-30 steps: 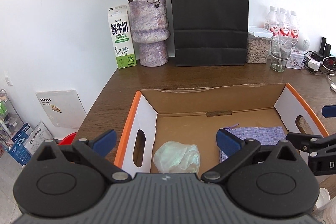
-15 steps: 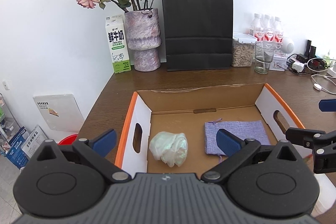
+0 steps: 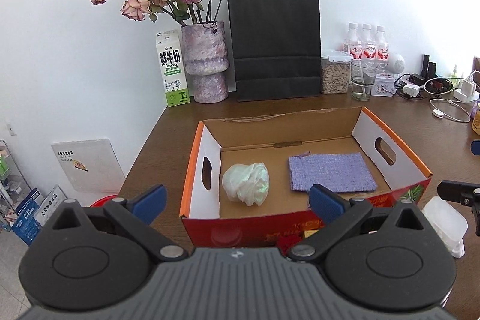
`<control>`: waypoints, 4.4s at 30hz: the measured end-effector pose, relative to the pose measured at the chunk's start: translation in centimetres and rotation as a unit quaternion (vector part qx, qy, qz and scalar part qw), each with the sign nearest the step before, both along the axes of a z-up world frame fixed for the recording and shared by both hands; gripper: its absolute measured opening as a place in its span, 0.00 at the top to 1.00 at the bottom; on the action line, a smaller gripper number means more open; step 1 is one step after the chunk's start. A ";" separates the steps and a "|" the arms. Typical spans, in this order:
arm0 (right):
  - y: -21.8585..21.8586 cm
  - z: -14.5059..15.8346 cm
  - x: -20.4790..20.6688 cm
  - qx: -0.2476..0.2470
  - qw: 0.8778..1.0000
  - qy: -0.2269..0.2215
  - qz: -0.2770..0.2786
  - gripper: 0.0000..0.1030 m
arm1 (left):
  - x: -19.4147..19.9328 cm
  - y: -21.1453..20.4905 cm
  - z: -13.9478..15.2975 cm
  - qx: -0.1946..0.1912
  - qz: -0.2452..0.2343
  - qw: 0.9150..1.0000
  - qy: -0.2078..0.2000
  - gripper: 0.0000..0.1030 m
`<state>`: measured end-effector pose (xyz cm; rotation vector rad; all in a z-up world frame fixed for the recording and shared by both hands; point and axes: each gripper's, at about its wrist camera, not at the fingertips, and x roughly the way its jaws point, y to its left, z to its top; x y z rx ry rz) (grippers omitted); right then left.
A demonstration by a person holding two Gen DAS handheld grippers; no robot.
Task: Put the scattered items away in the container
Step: 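Move both tools back out of the box toward the remaining items, then grasp the white tissue with the right tool while the left grasps the blue case, then lift both items over the box wall and release them inside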
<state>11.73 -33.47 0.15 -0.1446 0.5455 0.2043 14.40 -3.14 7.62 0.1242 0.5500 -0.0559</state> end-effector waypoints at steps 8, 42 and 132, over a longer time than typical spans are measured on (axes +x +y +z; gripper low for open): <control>-1.1 -2.8 -4.6 0.000 1.000 -0.006 -0.011 0.05 | -3.0 0.6 -2.7 -0.017 -0.006 1.000 0.023 0.00; -3.9 -10.3 -3.3 0.001 0.998 0.056 -0.038 0.22 | -3.5 -2.5 -9.8 -0.026 0.008 0.994 0.101 0.00; -0.5 -4.4 14.1 0.102 0.995 -0.021 0.001 0.91 | 13.7 -2.5 -5.6 -0.131 0.003 0.991 0.020 0.36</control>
